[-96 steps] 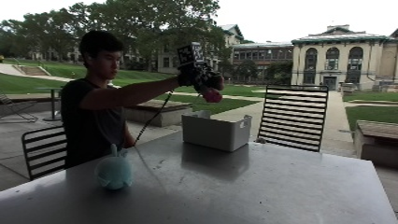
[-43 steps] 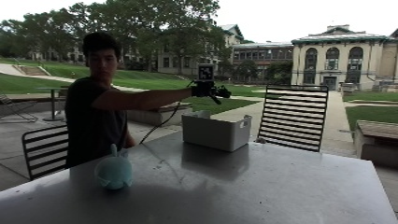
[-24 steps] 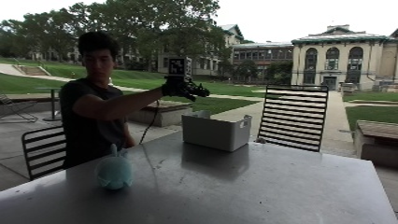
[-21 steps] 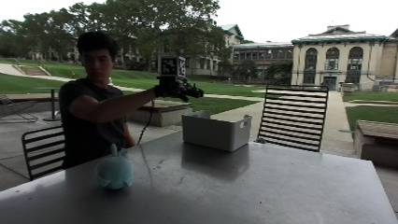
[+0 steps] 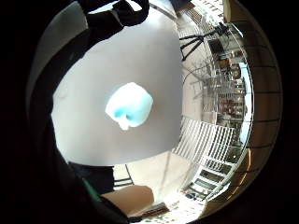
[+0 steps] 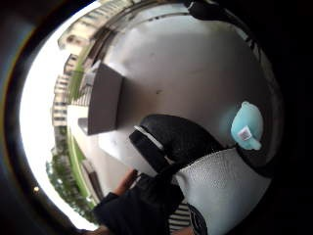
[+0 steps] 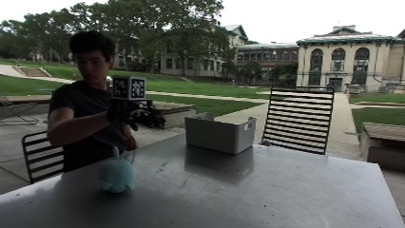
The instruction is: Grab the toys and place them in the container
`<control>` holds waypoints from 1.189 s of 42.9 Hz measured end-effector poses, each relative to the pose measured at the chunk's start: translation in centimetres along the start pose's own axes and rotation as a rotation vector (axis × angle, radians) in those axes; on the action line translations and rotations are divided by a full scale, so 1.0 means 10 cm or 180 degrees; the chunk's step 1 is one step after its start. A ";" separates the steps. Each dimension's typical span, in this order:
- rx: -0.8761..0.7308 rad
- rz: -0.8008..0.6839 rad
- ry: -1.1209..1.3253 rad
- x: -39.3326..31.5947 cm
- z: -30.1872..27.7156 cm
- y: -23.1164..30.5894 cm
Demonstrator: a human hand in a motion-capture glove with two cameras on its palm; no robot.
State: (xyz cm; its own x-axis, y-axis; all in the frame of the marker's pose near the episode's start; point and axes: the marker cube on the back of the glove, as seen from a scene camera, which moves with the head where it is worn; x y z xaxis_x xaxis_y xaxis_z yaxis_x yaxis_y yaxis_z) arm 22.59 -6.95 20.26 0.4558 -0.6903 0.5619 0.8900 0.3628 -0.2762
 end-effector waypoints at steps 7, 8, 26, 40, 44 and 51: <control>-0.0006 0.0174 -0.0015 0.38 0.40 0.12; 0.0003 0.0187 -0.0014 0.42 0.45 0.13; -0.0407 0.0398 -0.0206 0.92 1.32 0.17; -0.0391 0.0605 -0.0484 1.06 1.69 0.35; -0.0275 0.0656 -0.0492 1.04 1.69 0.35; 0.0017 0.0791 -0.0518 1.11 1.66 0.25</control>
State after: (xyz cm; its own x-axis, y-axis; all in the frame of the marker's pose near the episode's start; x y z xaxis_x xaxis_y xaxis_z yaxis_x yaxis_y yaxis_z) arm 29.64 -3.33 38.79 0.6511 -0.4708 0.5953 0.7512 0.5116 -0.4171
